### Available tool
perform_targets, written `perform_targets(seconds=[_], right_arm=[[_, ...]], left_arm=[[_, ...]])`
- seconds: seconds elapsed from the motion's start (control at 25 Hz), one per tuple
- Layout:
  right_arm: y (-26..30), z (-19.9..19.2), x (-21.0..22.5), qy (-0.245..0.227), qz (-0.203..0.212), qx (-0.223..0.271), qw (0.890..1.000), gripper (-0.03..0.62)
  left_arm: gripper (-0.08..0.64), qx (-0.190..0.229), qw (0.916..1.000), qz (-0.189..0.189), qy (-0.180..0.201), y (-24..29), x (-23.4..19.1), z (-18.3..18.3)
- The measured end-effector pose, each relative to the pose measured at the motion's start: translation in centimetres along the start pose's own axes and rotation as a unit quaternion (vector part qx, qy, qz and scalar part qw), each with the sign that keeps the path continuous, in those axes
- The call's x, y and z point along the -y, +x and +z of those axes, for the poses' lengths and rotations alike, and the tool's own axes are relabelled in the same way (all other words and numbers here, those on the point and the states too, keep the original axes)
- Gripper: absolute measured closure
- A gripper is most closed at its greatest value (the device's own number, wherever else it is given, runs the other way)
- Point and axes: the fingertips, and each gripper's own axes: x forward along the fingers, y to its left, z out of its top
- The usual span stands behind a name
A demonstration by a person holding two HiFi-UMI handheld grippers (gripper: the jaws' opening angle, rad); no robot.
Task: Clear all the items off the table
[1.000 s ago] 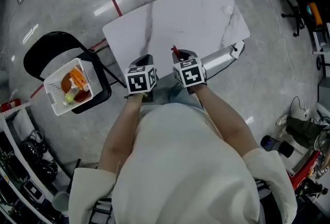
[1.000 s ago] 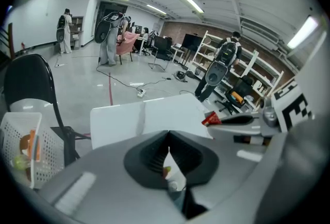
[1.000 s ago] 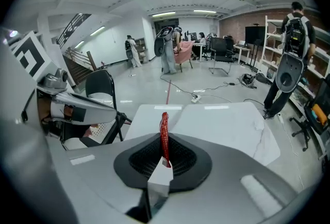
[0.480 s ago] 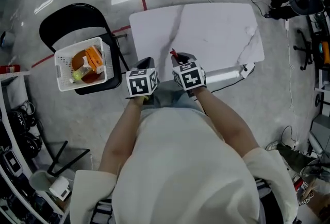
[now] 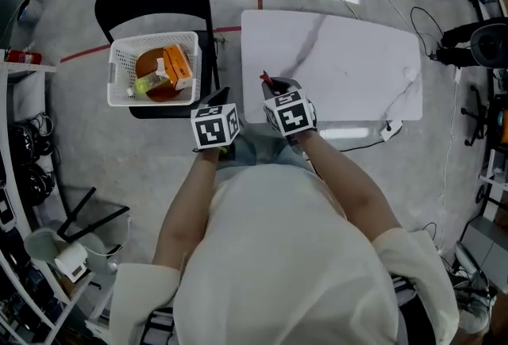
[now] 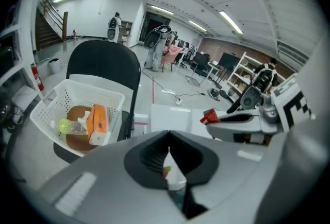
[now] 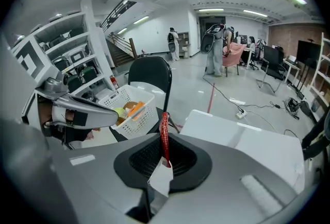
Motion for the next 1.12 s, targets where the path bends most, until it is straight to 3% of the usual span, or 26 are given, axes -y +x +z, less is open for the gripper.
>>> perform_targets(seconds=[0.52, 1.12], right_arm=[[5.2, 4.0, -9.7, -0.071, 0.06, -0.007, 0.996, 0.569], [11.1, 6.1, -17.8, -0.134, 0.12, -0.037, 0.983, 0.569]], left_arm=[[0.552, 0.021, 0.9958, 0.051, -0.073, -3.4, -9.6, -1.6], [0.552, 0.031, 0.9828, 0.103, -0.15, -5.2, -18.5, -3.5]])
